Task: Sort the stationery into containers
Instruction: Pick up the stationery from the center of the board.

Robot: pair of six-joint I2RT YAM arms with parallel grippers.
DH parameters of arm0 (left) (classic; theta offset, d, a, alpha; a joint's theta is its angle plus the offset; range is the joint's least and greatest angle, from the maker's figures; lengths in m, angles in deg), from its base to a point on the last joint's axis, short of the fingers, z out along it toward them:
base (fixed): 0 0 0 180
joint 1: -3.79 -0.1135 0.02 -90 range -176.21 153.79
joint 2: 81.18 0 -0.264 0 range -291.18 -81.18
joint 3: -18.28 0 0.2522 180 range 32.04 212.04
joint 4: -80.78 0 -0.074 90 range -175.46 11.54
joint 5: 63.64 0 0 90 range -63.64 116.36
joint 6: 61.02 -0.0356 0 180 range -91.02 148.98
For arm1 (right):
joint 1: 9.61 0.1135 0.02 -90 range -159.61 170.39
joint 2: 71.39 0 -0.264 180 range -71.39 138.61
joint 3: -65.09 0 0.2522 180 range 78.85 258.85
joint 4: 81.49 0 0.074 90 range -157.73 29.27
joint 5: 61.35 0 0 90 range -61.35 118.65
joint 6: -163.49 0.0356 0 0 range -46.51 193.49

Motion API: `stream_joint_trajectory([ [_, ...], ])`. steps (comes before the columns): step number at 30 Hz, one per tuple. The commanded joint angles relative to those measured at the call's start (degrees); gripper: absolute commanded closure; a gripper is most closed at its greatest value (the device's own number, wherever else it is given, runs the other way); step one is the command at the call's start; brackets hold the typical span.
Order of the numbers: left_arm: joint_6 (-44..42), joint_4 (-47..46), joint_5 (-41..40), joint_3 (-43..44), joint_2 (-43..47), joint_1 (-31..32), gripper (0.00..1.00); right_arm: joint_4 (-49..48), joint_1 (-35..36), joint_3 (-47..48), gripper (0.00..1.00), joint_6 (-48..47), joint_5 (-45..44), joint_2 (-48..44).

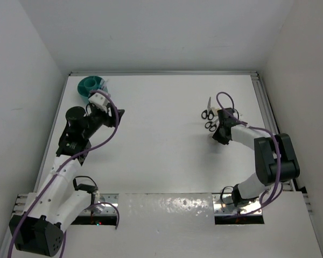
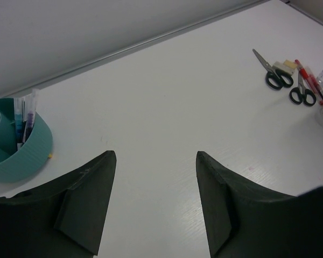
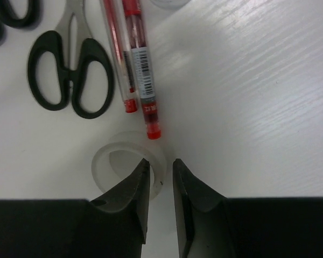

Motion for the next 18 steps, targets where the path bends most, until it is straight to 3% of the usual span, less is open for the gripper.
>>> stream_joint_trajectory([
  [1, 1.3, -2.7, 1.1, -0.2, 1.3, 0.1, 0.41, -2.6, -0.6, -1.2, 0.77, 1.6, -0.3, 1.3],
  [6, 4.7, -3.9, 4.8, -0.5, 1.2, 0.0, 0.39, -4.0, -0.5, -2.0, 0.81, 1.5, 1.0, 1.7],
  [9, 6.2, -4.6, 7.9, -0.8, 0.9, 0.1, 0.38, -3.8, 0.0, -2.0, 1.0, -0.1, 0.1, 1.1],
  [14, 4.6, -4.6, 11.2, -1.5, 0.5, 0.3, 0.37, -4.1, 7.9, -1.5, 1.0, -7.9, -5.7, -4.8],
  [18, 2.8, -6.0, 19.5, -3.5, -1.1, 0.3, 0.33, -17.5, 16.9, -2.3, 1.0, -17.4, -4.8, -12.0],
])
